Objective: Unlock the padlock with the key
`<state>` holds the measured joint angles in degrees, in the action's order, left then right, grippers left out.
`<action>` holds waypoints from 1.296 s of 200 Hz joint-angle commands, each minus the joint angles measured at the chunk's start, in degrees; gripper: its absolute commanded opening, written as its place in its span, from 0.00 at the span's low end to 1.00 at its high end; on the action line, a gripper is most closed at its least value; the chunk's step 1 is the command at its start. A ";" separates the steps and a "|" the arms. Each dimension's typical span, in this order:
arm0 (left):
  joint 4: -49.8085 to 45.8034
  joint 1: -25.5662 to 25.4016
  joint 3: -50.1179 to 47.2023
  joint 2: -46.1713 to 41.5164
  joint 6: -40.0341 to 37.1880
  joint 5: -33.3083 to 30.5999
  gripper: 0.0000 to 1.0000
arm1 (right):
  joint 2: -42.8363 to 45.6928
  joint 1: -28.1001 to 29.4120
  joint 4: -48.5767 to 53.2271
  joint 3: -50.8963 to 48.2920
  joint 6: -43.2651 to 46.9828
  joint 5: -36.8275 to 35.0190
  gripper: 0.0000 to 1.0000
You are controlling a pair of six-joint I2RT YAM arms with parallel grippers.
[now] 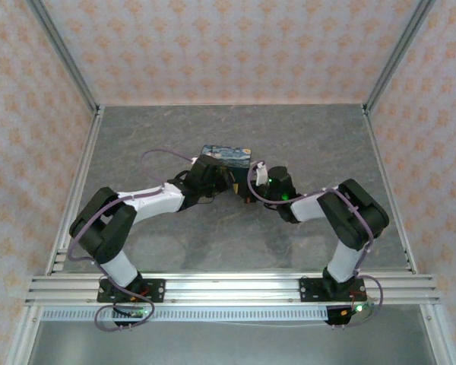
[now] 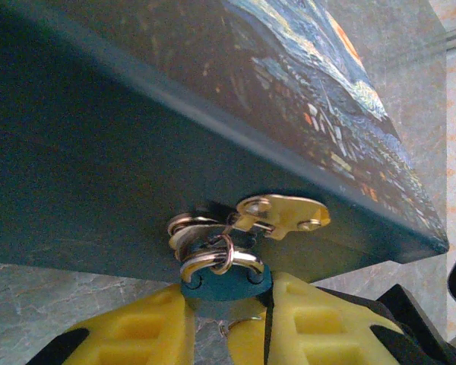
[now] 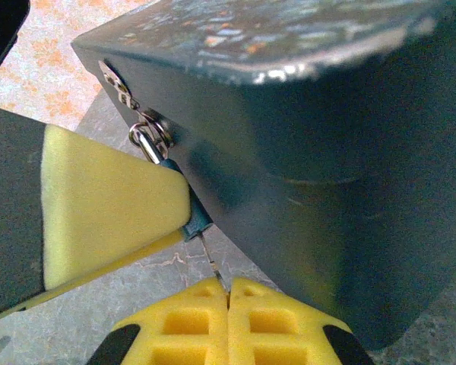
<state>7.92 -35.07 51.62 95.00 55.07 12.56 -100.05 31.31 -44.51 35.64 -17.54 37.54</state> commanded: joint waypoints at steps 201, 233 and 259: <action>0.53 -2.11 0.61 -0.14 -0.13 6.69 0.27 | 4.61 -2.31 -3.75 0.92 -1.24 5.20 0.00; 0.60 -2.11 0.51 -0.21 -0.05 6.60 0.27 | 3.96 -2.31 -3.50 0.62 -1.63 6.27 0.00; 0.69 -2.11 0.49 -0.16 -0.05 6.69 0.27 | 3.90 -2.31 -3.97 0.14 -2.11 6.67 0.00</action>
<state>8.78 -34.98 51.62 95.00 55.07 14.20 -98.39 28.97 -41.93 35.44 -18.48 41.82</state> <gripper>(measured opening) 0.272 0.042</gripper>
